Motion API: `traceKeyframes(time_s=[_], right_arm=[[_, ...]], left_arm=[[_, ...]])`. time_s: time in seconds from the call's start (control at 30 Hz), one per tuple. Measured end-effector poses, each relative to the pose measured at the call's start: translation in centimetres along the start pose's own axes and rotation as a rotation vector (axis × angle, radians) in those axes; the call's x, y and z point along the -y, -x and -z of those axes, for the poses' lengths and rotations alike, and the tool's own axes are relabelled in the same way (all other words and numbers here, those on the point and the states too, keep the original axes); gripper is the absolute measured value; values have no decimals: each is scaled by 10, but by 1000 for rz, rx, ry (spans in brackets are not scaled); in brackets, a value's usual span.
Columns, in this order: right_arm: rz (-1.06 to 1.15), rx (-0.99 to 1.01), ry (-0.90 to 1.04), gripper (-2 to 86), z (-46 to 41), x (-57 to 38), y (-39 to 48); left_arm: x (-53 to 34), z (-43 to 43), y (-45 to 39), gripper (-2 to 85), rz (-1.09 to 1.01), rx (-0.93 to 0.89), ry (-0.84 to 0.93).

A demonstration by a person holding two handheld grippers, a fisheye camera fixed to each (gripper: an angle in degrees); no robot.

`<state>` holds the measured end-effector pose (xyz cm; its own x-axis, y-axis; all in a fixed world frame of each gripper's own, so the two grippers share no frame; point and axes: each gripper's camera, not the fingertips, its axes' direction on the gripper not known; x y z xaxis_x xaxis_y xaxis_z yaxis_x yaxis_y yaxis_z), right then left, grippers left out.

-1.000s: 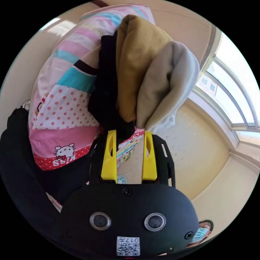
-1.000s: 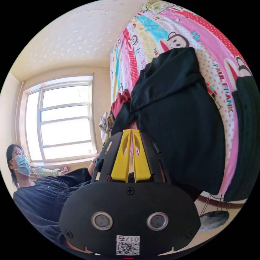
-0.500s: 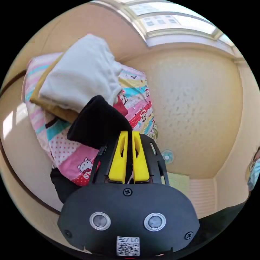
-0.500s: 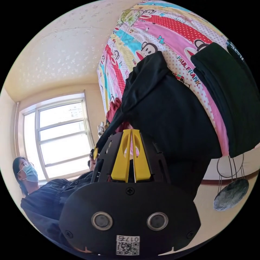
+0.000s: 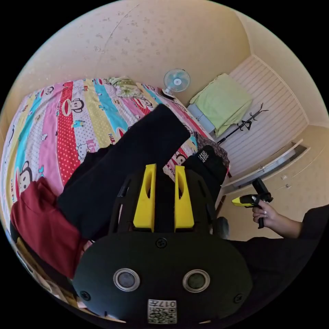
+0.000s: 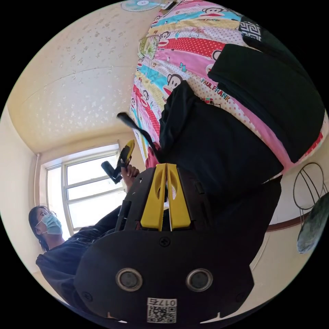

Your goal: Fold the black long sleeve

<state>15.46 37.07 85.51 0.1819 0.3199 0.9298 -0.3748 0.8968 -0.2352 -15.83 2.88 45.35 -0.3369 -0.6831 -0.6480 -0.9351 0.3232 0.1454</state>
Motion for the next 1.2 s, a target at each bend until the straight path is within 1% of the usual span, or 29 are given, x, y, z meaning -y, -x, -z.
traceKeyframes(time_s=[0.03,0.1,0.13,0.2,0.23,0.3,0.33,0.37,0.4,0.43,0.47,0.5,0.6,0.63,0.7,0.77,0.8,0.87,0.93,1.0,1.03,1.07,1.1,1.13,1.2], right_arm=[[-7,4,-5,-6,3,-4,-2],[-44,-12,-8,-5,13,-19,-11],[-55,-25,-6,-5,16,-22,-13],[-95,-98,13,-3,24,-27,-22],[-103,-118,25,-2,25,-26,-24],[-105,-202,102,8,22,-15,-27],[-101,-235,126,11,21,-10,-27],[-84,-318,179,20,16,1,-25],[-55,-417,243,32,8,15,-23],[-39,-467,277,41,2,22,-22],[-15,-578,352,62,-10,37,-22],[12,-696,420,88,-23,52,-22],[126,-917,562,126,-55,83,-27],[143,-944,579,130,-60,87,-30],[184,-1019,619,136,-74,100,-44],[217,-1048,609,127,-78,106,-55],[246,-1021,604,113,-80,107,-61],[257,-970,609,104,-84,109,-71],[291,-975,600,97,-83,109,-71],[323,-969,618,78,-77,111,-68],[334,-946,635,71,-74,111,-67],[354,-881,673,60,-68,112,-62],[370,-858,693,51,-58,112,-56],[387,-838,698,48,-52,112,-51],[445,-719,708,38,-21,109,-24]], left_arm=[[-9,-4,3,87,17,-9,4],[-52,-11,26,88,117,-46,30],[-65,-12,35,88,152,-46,43],[-121,-15,75,95,308,-10,118],[-136,-15,86,98,352,0,140],[-193,-7,125,108,515,13,190],[-205,-4,132,111,541,14,198],[-228,-1,142,113,575,14,231],[-247,-6,149,115,584,-18,302],[-255,-12,152,116,582,-58,351],[-273,-25,155,120,578,-147,449],[-289,-36,155,124,584,-192,507],[-323,-64,150,130,569,-202,582],[-328,-70,149,132,559,-188,589],[-341,-86,146,158,515,-91,550],[-349,-100,152,174,550,-11,533],[-354,-108,157,178,573,15,512],[-358,-119,165,178,604,1,462],[-359,-127,173,158,621,-23,424],[-361,-130,181,123,640,-4,402],[-363,-130,182,106,646,-19,410],[-368,-128,183,72,652,-68,430],[-373,-119,181,49,646,-139,419],[-375,-111,179,37,644,-159,413],[-380,-60,166,27,606,-243,317]])
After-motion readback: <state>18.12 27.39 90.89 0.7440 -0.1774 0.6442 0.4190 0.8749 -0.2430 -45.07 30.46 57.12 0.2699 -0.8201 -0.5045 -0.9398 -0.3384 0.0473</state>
